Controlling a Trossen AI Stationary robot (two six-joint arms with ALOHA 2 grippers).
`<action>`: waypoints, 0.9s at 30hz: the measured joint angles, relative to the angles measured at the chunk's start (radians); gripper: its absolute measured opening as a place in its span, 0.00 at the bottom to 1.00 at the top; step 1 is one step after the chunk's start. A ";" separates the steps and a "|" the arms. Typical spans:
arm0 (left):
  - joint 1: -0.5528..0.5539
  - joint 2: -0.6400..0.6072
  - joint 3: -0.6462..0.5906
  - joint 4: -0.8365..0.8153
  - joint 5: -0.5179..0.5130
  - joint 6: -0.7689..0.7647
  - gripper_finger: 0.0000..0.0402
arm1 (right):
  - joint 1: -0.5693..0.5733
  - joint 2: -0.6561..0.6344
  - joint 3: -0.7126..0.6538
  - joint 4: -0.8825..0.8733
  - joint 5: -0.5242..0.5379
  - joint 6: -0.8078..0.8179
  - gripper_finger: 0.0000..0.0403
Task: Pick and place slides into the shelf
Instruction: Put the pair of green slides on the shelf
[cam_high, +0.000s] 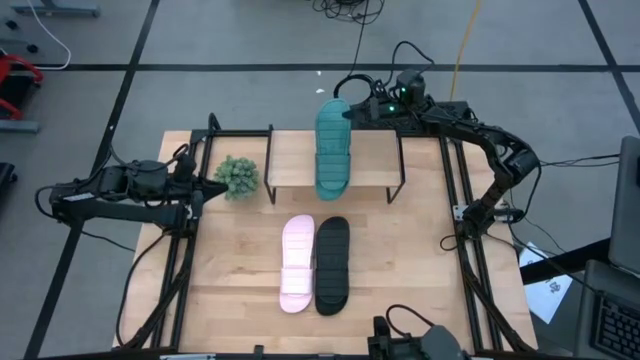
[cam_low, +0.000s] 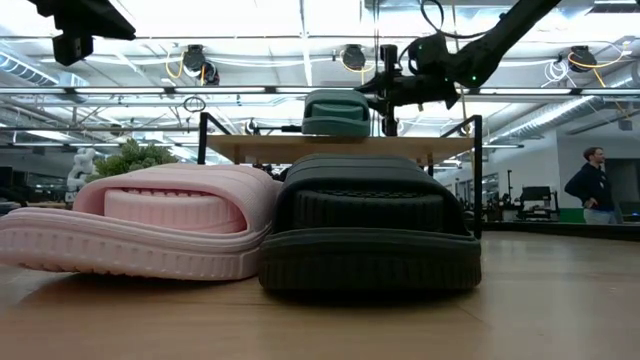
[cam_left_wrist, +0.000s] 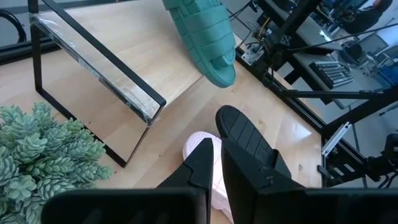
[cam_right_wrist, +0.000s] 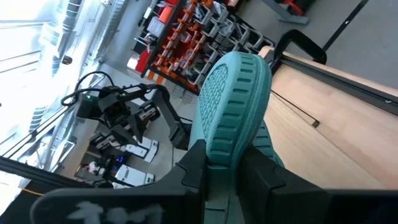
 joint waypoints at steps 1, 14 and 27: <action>0.000 0.000 0.000 0.000 0.000 0.000 0.08 | 0.000 0.000 0.000 -0.004 0.000 -0.003 0.11; 0.000 0.000 0.000 0.000 0.001 0.002 0.08 | -0.008 0.000 0.000 -0.087 0.005 -0.082 0.11; 0.000 0.000 0.000 0.000 0.001 0.001 0.08 | -0.002 0.062 0.000 -0.087 -0.002 -0.079 0.11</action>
